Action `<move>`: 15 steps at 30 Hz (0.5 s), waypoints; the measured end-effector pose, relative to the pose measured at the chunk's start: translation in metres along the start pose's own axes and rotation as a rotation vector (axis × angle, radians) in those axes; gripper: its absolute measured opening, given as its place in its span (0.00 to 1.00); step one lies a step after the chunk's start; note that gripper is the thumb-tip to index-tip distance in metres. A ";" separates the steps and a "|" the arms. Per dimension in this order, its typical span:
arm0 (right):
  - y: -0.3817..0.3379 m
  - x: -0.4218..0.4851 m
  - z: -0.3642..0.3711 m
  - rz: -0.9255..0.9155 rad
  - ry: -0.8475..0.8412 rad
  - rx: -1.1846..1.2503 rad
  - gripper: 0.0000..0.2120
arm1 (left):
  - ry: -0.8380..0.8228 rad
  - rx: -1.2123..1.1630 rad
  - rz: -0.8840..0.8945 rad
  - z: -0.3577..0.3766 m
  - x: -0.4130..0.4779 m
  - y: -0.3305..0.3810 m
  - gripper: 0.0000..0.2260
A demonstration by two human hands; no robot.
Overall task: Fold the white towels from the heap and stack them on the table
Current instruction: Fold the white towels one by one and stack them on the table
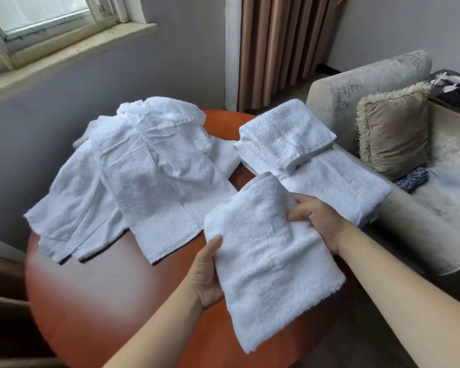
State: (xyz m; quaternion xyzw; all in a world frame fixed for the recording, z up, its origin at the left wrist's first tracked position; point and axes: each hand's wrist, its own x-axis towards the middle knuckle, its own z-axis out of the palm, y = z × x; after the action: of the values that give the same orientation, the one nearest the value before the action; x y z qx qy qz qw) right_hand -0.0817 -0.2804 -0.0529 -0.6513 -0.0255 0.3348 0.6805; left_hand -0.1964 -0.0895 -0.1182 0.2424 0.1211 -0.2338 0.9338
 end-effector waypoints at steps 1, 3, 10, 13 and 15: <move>0.000 0.003 0.000 0.003 -0.010 -0.040 0.17 | 0.069 0.010 0.014 0.003 0.003 -0.003 0.37; 0.003 0.008 0.002 -0.003 0.080 -0.118 0.18 | 0.159 0.003 0.059 0.004 0.009 -0.006 0.37; 0.046 0.004 0.011 0.123 0.404 -0.105 0.44 | 0.221 -0.217 0.370 0.020 0.021 0.000 0.25; 0.056 -0.001 0.018 0.258 0.248 0.313 0.44 | 0.269 -0.303 0.488 0.032 0.029 0.000 0.19; 0.056 -0.004 0.029 0.301 0.091 0.513 0.30 | 0.278 -0.338 0.511 0.038 0.032 -0.004 0.16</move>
State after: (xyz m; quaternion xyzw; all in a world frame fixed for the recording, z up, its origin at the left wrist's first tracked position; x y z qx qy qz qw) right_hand -0.1226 -0.2616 -0.0977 -0.4687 0.1876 0.3978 0.7661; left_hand -0.1667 -0.1244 -0.0984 0.1363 0.2193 0.0666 0.9638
